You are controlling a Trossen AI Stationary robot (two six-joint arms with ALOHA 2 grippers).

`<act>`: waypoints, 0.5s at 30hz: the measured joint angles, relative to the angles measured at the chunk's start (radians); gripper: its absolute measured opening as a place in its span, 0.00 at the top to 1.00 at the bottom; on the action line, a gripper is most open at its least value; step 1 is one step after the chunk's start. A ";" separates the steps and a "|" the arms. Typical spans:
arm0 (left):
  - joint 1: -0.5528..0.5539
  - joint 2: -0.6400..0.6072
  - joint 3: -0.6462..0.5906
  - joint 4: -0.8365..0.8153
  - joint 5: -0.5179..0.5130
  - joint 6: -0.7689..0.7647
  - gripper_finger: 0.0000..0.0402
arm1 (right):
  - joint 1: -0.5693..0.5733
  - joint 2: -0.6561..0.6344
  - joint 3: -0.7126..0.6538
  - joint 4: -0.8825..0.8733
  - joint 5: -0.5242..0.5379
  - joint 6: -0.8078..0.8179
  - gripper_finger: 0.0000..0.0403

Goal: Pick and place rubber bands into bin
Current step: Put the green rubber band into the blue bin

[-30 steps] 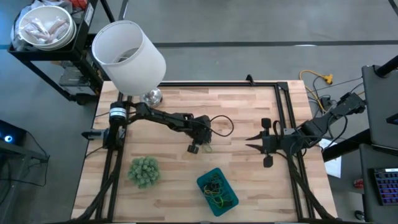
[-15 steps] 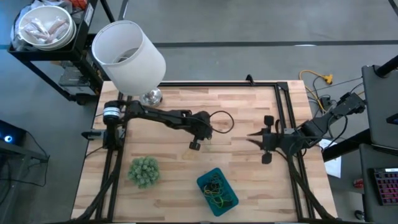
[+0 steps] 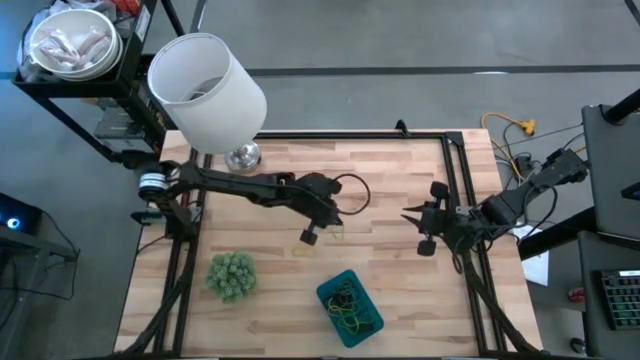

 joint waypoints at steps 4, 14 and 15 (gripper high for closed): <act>-0.023 -0.012 0.004 -0.005 0.120 0.021 1.00 | 0.000 0.001 -0.021 0.001 0.000 0.000 0.84; -0.084 -0.003 -0.001 0.106 0.314 0.038 1.00 | 0.000 0.001 -0.058 0.003 0.004 0.060 0.84; -0.090 -0.003 -0.001 0.121 0.319 0.038 1.00 | 0.000 0.001 -0.061 0.003 0.004 0.060 0.84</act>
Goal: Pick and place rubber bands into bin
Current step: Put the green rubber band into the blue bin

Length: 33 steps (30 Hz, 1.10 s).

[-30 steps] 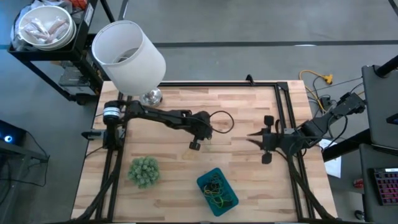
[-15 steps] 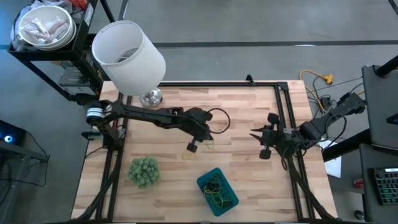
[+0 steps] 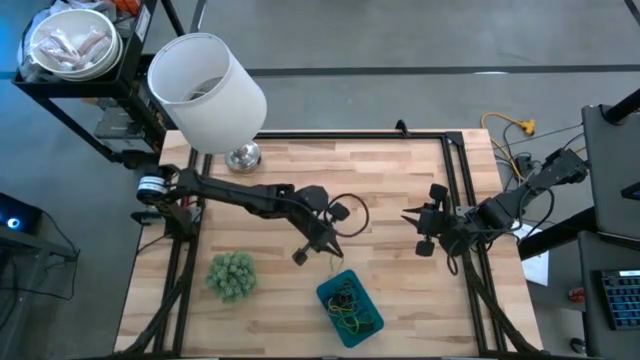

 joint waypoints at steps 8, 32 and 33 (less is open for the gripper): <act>-0.058 0.071 0.018 0.102 0.014 -0.001 1.00 | 0.000 0.000 -0.006 0.002 0.000 0.000 0.85; -0.090 0.253 0.069 0.240 0.102 -0.067 1.00 | 0.000 0.000 -0.006 0.001 0.000 0.000 0.86; -0.091 0.253 0.070 0.243 0.103 -0.071 1.00 | 0.000 0.000 -0.006 0.002 0.000 0.000 0.86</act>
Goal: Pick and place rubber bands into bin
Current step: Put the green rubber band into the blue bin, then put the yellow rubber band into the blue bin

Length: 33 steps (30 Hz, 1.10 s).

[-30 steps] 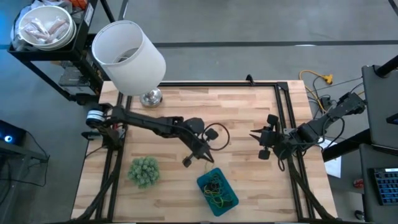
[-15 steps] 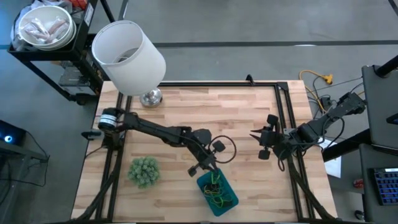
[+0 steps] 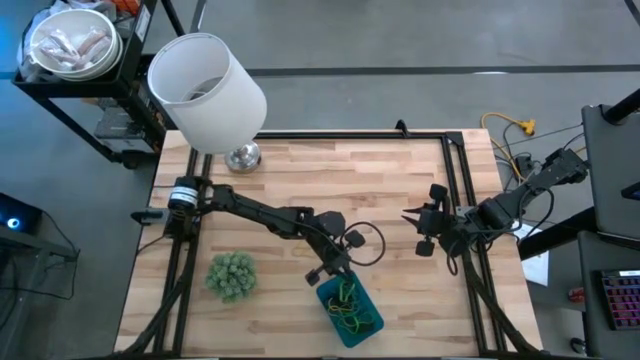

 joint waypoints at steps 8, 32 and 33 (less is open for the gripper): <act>0.000 -0.004 0.000 0.006 0.000 -0.030 1.00 | 0.000 0.000 0.000 -0.001 0.000 0.000 0.86; 0.000 0.000 0.000 0.033 -0.002 -0.113 0.63 | 0.000 0.000 0.000 -0.001 -0.001 0.000 0.86; 0.000 -0.005 0.000 0.025 -0.002 -0.114 0.63 | 0.000 0.000 0.000 -0.001 -0.001 0.000 0.86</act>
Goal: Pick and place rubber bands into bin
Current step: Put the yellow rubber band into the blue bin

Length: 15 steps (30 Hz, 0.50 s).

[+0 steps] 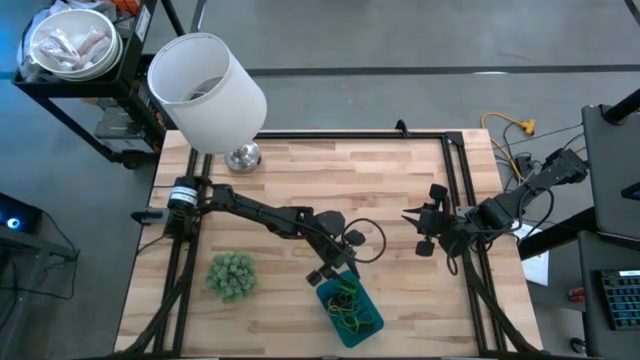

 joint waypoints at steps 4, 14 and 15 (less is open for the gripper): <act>0.010 -0.030 0.006 -0.079 -0.041 0.002 0.63 | 0.000 0.000 0.000 0.001 0.000 0.000 0.86; 0.021 -0.125 0.034 -0.419 -0.461 0.080 0.63 | 0.000 0.000 0.000 0.000 -0.008 0.011 0.86; 0.021 -0.135 0.034 -0.430 -0.466 0.080 0.63 | 0.000 0.000 -0.001 0.001 -0.008 0.011 0.86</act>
